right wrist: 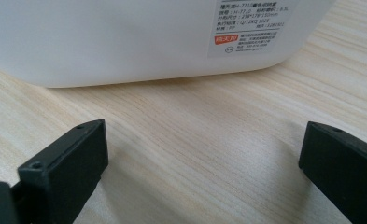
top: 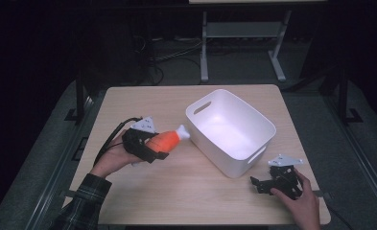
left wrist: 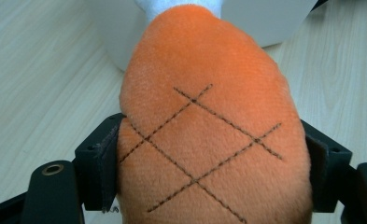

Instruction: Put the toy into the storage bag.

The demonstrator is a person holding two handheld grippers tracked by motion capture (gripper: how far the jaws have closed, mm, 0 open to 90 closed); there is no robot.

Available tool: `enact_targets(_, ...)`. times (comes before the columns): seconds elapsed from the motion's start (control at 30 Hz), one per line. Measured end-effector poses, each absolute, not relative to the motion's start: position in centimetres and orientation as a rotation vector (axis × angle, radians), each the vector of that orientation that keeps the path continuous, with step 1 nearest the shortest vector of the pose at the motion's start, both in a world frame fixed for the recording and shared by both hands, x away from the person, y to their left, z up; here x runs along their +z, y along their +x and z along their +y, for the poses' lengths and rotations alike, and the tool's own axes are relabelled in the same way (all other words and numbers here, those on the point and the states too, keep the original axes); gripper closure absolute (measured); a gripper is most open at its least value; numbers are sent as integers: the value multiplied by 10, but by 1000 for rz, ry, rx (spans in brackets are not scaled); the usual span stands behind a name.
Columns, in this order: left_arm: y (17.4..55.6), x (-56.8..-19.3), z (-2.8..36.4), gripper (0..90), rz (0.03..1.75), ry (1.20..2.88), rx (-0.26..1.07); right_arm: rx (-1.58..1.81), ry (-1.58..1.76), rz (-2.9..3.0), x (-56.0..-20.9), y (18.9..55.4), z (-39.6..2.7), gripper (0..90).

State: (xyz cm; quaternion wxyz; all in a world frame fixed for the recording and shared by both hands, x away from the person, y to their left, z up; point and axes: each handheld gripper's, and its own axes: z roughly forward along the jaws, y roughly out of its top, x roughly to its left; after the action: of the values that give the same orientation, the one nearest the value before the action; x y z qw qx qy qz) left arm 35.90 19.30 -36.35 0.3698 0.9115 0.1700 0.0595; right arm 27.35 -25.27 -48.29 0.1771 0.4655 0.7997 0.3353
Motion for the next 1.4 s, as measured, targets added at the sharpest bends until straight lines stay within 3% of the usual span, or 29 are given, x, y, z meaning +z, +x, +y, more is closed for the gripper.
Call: enact_targets(1.4,403,-294,147,223,281,2321,178,949,1317,2263,-483,274,-253,7)
